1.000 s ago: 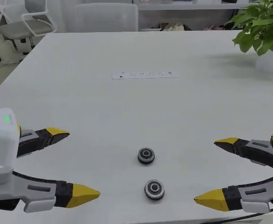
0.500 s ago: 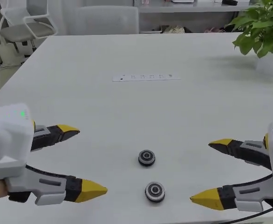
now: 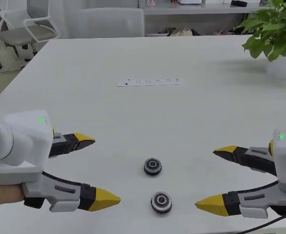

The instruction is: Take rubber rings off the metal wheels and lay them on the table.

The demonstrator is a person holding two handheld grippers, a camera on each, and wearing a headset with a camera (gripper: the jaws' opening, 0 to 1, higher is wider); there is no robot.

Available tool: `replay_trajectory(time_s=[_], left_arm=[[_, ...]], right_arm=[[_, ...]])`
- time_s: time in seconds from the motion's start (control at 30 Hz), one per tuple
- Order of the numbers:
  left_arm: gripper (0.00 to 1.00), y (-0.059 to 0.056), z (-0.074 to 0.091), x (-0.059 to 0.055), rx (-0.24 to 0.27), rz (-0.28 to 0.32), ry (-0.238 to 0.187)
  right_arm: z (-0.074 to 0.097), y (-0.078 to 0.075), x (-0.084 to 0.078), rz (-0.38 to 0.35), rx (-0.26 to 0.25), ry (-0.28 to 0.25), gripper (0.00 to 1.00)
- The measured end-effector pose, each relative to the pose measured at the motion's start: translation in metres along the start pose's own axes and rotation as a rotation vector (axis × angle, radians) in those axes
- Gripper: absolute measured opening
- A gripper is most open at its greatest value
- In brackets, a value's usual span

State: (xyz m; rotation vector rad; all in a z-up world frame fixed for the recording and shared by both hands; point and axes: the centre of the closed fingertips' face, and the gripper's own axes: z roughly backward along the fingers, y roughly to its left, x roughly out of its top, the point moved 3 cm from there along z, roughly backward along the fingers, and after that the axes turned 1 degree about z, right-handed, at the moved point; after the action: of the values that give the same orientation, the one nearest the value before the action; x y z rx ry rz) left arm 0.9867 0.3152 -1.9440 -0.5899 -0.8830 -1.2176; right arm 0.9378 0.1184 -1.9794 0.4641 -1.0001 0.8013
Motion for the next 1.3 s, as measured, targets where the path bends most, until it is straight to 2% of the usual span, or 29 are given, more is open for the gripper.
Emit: replay_trajectory(time_s=[0.43,0.77,1.13,1.3], left_arm=[[0.74,-0.004,-0.02,0.006,-0.049,-0.026,0.008],[0.7,-0.009,-0.035,0.006,-0.097,-0.042,0.024],[0.68,-0.013,-0.047,-0.002,-0.139,-0.077,0.068],[0.66,-0.015,-0.053,-0.003,-0.151,-0.077,0.073]], right_arm=[[-0.009,-0.003,-0.005,0.01,0.014,0.009,0.74],[-0.016,-0.004,-0.007,0.028,0.037,0.017,0.71],[-0.022,-0.005,-0.01,0.04,0.056,0.017,0.67],[-0.026,-0.002,-0.012,0.043,0.074,0.016,0.65]])
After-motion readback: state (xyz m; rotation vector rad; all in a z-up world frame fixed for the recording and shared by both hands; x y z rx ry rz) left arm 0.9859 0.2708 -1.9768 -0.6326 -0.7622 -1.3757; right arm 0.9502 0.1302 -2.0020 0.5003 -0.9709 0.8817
